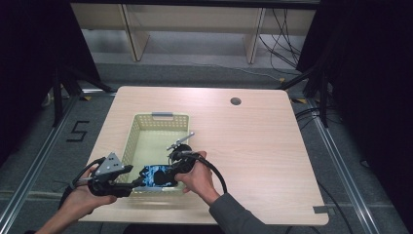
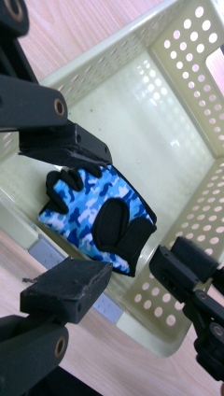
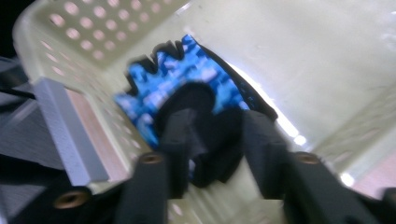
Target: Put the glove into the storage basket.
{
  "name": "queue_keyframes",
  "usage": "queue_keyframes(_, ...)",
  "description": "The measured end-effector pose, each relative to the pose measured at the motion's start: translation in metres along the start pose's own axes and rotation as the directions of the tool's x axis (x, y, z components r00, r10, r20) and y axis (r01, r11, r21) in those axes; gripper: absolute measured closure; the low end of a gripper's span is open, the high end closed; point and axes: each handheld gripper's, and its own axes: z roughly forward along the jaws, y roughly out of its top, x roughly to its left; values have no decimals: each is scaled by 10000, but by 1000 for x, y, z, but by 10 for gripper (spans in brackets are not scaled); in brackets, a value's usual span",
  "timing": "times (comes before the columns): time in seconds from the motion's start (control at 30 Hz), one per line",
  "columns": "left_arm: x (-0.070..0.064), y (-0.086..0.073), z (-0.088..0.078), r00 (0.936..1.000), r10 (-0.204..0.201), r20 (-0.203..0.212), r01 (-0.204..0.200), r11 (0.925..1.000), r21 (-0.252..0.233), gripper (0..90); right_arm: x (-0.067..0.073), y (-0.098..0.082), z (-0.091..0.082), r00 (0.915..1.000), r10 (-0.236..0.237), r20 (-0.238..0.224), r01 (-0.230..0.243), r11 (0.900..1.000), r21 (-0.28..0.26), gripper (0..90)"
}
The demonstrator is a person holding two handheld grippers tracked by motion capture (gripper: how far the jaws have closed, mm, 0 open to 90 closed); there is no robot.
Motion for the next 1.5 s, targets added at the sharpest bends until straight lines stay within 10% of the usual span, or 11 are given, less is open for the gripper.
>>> queue_keyframes(0.3, -11, 3, -1, 9997, 92, 217, -87, 9997, -221, 395, 5, 11, -11, 9994, -325, 136, 330, 9988, -355, 541)
queue_keyframes(0.77, -30, 2, -4, 9882, -1290, 825, 1393, 9810, -1348, 308, -2, -1, -34, 9973, -708, 179, 729, 9820, -1745, 438)
queue_keyframes(1.5, -65, 8, 15, 9758, -1111, 1885, 1469, 9710, -1884, 271, -29, -59, -83, 9989, -424, 182, 459, 9504, -3076, 375)
